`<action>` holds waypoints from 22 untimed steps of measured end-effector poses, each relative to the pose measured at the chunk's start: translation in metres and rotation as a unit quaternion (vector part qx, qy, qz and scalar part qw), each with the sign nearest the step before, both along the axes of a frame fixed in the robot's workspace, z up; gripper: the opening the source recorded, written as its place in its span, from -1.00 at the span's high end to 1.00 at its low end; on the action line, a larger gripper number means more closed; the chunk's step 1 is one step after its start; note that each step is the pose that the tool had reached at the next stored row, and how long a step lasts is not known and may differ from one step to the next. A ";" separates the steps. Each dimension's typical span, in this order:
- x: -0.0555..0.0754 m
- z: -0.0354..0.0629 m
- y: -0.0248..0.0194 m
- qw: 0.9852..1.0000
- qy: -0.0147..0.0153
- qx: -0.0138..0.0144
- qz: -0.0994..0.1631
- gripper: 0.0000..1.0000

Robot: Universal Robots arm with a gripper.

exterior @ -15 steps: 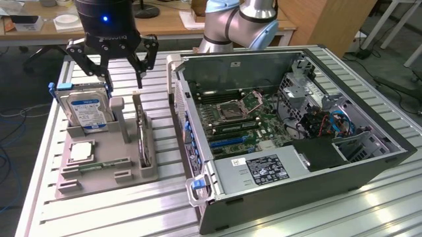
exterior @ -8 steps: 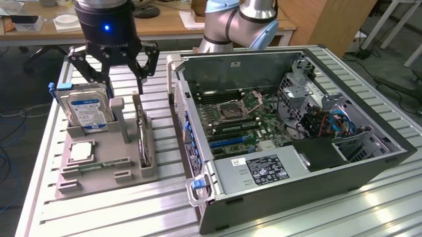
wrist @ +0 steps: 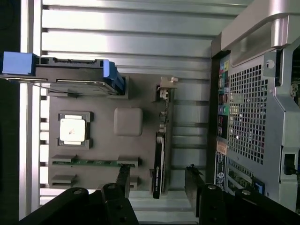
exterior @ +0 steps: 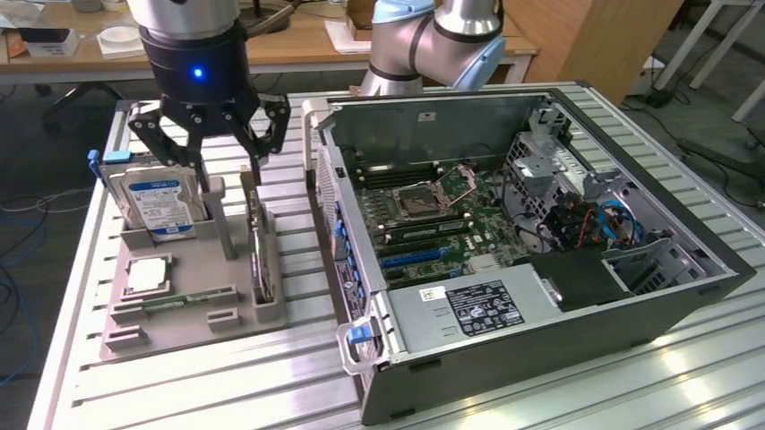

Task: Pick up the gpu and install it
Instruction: 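Pick up the gpu and move the gpu toward the slot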

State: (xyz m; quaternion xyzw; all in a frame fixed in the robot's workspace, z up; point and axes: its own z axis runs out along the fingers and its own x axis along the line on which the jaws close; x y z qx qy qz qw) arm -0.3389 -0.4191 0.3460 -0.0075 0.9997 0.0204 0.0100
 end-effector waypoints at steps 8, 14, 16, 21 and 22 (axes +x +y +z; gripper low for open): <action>0.003 -0.0145 -0.0013 1.000 0.000 0.000 0.004 -0.18; 0.004 -0.0254 -0.0013 1.000 0.000 0.000 0.005 -0.18; 0.004 -0.0290 -0.0021 1.000 0.000 0.000 0.006 -0.18; 0.004 -0.0382 -0.0033 1.000 0.000 0.000 0.006 -0.18; 0.004 -0.0400 -0.0034 1.000 0.000 0.000 0.006 -0.18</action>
